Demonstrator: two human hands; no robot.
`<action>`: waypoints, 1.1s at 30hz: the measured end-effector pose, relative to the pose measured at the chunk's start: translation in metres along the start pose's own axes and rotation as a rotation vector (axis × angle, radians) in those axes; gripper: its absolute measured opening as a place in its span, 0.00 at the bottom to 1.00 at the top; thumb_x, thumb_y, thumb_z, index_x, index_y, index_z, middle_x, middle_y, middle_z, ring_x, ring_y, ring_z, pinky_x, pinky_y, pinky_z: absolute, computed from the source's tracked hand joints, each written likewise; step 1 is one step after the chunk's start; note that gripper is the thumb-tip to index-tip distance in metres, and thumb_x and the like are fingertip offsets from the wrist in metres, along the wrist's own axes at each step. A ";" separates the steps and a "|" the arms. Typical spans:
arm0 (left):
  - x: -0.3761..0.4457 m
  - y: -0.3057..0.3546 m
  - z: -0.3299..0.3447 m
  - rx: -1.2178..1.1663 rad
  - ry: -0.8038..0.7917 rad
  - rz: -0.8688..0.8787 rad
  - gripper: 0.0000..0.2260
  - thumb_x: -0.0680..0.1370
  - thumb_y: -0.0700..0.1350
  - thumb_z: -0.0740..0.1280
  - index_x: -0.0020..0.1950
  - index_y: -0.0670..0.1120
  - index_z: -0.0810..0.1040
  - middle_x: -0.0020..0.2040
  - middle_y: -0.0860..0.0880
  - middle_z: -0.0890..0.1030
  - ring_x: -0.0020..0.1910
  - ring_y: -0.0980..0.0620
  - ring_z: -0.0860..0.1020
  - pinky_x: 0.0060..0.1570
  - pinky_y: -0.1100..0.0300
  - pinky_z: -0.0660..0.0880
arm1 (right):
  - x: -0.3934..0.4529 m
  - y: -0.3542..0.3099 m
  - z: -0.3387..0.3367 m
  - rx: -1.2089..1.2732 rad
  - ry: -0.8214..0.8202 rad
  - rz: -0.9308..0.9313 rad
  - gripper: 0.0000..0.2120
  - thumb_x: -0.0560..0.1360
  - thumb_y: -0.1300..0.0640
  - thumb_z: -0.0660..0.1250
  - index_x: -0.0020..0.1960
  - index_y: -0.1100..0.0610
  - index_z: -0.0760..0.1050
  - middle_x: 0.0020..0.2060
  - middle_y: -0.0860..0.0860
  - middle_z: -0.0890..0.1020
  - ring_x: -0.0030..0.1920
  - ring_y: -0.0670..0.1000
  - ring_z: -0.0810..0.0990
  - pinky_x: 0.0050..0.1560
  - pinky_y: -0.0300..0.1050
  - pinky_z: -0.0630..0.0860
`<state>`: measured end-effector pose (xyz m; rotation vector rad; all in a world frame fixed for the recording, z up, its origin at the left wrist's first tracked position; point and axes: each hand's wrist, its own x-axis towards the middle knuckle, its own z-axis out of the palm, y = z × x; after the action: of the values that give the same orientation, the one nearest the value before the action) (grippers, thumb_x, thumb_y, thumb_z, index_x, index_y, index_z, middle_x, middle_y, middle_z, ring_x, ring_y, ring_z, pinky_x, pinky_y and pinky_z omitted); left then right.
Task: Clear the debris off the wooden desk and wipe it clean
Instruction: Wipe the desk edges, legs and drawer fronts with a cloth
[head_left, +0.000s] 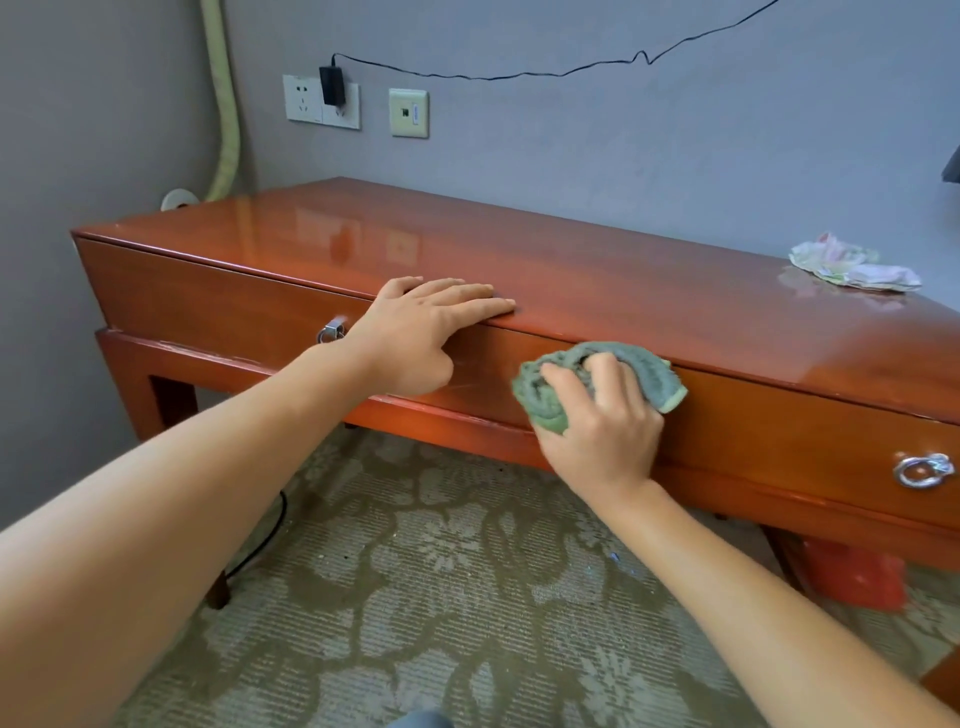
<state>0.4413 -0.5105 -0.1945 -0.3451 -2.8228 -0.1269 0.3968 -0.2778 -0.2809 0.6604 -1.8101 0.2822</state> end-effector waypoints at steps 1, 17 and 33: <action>0.000 0.001 -0.001 -0.004 -0.007 -0.003 0.45 0.67 0.42 0.59 0.82 0.67 0.53 0.84 0.59 0.56 0.83 0.54 0.52 0.78 0.47 0.48 | 0.004 -0.013 0.007 0.017 -0.016 -0.038 0.08 0.73 0.52 0.75 0.50 0.52 0.84 0.41 0.53 0.77 0.41 0.56 0.77 0.29 0.45 0.69; 0.002 0.001 0.002 -0.027 0.027 -0.026 0.46 0.68 0.35 0.60 0.81 0.68 0.55 0.83 0.61 0.58 0.83 0.54 0.54 0.77 0.48 0.50 | -0.010 -0.039 0.011 0.092 -0.283 -0.085 0.06 0.69 0.51 0.77 0.41 0.52 0.81 0.41 0.51 0.78 0.42 0.56 0.79 0.28 0.47 0.70; 0.001 -0.015 -0.006 -0.158 0.019 -0.051 0.43 0.67 0.33 0.58 0.82 0.55 0.64 0.82 0.56 0.63 0.82 0.53 0.59 0.80 0.56 0.55 | -0.034 -0.011 0.000 0.080 -0.226 0.031 0.10 0.71 0.50 0.77 0.40 0.54 0.79 0.38 0.50 0.75 0.38 0.54 0.78 0.31 0.41 0.65</action>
<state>0.4378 -0.5255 -0.1895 -0.3052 -2.8108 -0.3640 0.4105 -0.2769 -0.3136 0.7449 -2.0346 0.3129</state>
